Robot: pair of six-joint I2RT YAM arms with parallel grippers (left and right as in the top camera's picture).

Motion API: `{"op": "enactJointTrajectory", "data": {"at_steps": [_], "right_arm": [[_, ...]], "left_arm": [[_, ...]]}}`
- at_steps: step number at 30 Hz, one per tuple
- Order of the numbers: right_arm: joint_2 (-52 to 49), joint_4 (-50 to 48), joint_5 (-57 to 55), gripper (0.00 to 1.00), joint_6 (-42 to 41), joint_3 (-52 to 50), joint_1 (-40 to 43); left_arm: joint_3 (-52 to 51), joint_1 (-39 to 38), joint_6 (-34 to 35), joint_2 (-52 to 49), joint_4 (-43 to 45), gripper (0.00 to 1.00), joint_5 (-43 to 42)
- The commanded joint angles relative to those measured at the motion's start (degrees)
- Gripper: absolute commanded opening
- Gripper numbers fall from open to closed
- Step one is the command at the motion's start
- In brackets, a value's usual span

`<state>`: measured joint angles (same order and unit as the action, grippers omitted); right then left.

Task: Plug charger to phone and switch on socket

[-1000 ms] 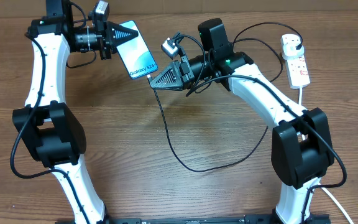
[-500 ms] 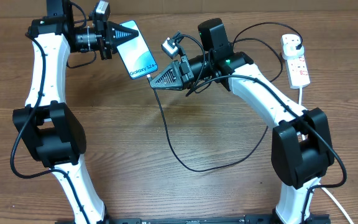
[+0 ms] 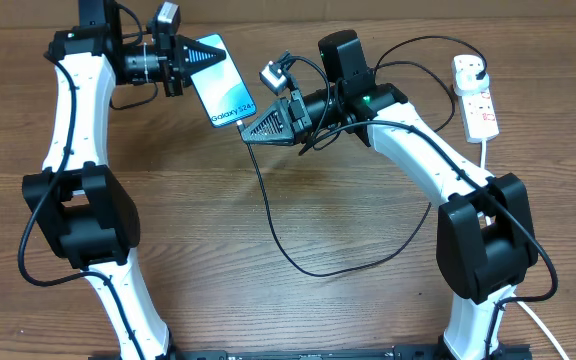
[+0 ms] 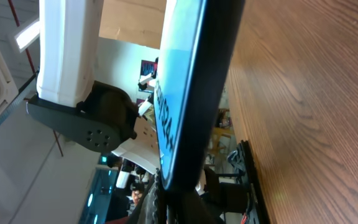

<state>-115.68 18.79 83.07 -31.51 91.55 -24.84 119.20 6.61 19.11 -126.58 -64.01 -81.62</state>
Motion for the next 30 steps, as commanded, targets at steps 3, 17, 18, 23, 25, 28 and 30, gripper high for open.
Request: {"op": "enactJointTrajectory", "data": {"at_steps": [3,17,18,23,25,28,30], "right_arm": [[0.0,-0.5,-0.5,0.04,0.0,0.3,0.1],[0.0,-0.5,-0.3,0.04,0.0,0.3,0.1],[0.0,-0.5,-0.3,0.04,0.0,0.3,0.1],[0.0,-0.4,-0.3,0.04,0.0,0.3,0.1],[0.0,-0.2,-0.3,0.04,0.0,0.3,0.1],[0.0,0.0,-0.2,0.04,0.0,0.3,0.1],[0.0,0.0,0.0,0.04,0.0,0.3,0.1]], "left_arm": [[0.8,-1.1,-1.1,0.3,-0.1,0.04,-0.8],[0.8,-1.0,-1.1,0.3,0.0,0.04,-0.4],[0.8,-1.0,-1.1,0.3,0.0,0.04,-0.5],[0.8,-0.8,-0.8,0.3,0.0,0.04,-0.5],[0.8,-0.6,-0.8,0.3,0.0,0.04,-0.5],[0.8,0.2,-0.7,0.3,0.0,0.04,-0.6],[0.8,0.8,-0.7,0.3,0.0,0.04,-1.0]]}}
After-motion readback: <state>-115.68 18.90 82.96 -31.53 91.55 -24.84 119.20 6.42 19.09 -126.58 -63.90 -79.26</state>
